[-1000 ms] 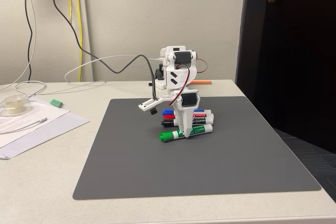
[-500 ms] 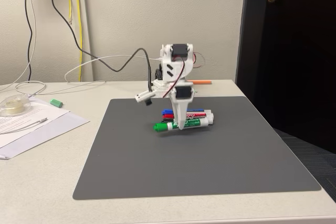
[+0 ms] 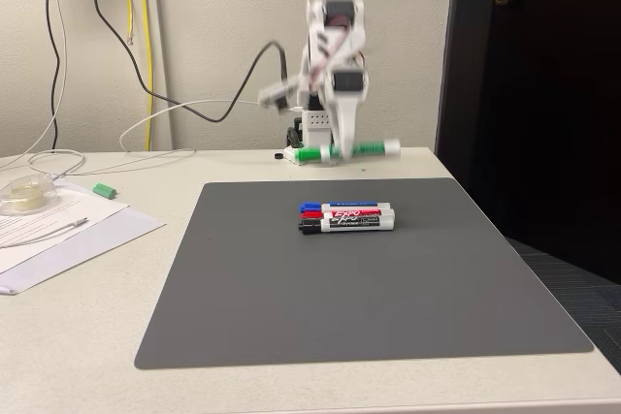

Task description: Pick up the green marker.

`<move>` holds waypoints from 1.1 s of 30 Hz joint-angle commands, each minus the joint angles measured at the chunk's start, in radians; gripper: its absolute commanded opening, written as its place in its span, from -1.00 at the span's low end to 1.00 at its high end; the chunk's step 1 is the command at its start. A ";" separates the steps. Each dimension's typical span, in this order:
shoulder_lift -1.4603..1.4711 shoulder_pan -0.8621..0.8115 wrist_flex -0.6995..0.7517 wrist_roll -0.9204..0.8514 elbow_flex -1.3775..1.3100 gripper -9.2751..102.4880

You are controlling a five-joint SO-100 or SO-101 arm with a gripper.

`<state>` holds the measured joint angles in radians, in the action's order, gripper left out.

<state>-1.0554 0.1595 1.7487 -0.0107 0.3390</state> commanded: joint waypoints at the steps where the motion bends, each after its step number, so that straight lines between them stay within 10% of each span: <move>1: -0.362 0.009 0.000 0.005 0.149 -0.81; 10: -0.782 -0.025 -0.049 0.005 0.495 -0.81; 20: -1.565 -0.091 -0.643 -0.098 1.608 -0.81; 33: -1.684 -0.121 -0.801 -0.098 1.802 -0.81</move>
<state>-2.7243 0.0476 0.9679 -0.1028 2.1445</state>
